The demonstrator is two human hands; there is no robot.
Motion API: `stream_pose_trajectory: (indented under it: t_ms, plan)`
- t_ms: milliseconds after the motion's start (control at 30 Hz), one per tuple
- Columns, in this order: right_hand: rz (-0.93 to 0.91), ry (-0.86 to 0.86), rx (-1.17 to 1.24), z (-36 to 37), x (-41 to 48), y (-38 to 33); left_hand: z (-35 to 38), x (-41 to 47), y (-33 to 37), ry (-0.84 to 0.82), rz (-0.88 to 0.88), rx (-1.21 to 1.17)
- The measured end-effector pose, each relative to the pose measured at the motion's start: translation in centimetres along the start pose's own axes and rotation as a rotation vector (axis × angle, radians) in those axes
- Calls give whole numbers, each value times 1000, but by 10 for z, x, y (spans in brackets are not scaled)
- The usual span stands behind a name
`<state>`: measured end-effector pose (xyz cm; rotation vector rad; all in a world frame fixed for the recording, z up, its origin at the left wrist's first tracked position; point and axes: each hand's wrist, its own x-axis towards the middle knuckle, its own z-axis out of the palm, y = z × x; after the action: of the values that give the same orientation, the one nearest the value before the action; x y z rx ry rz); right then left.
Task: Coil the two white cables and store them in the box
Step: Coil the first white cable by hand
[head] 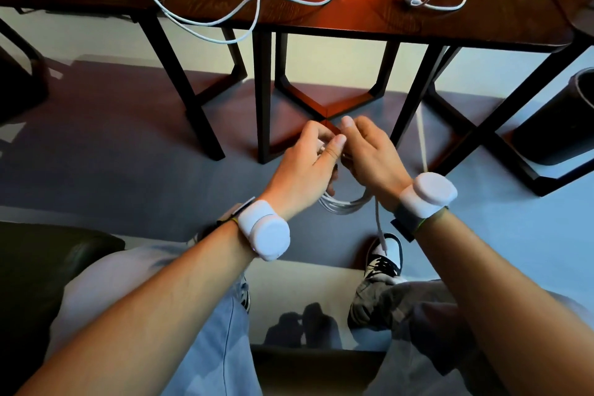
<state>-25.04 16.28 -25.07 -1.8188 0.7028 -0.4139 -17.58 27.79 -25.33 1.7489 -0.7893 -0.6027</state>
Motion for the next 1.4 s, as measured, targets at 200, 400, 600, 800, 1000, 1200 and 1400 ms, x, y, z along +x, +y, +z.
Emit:
stream_pose_trajectory:
  t_ms: [200,400,600,800,1000,1200,1400]
  plan:
    - [-11,-138,-79,-3,-9,-8,-5,13,0,393,-68,-345]
    - [-265,-280,-304,-2,-15,-9,-11,20,-2,401,-525,-869]
    - [-287,-373,-178,-5,-16,-9,-17,22,1,345,-608,-862]
    - [-257,-645,-110,-27,-7,-13,-30,26,2,253,-715,-912]
    - [-154,-701,-132,-34,-5,-8,-25,24,0,231,-725,-920]
    - [-16,-523,-45,-24,-7,1,-17,26,-3,470,-508,-748]
    - [219,-308,363,7,-15,-6,-8,20,-9,646,-334,-533]
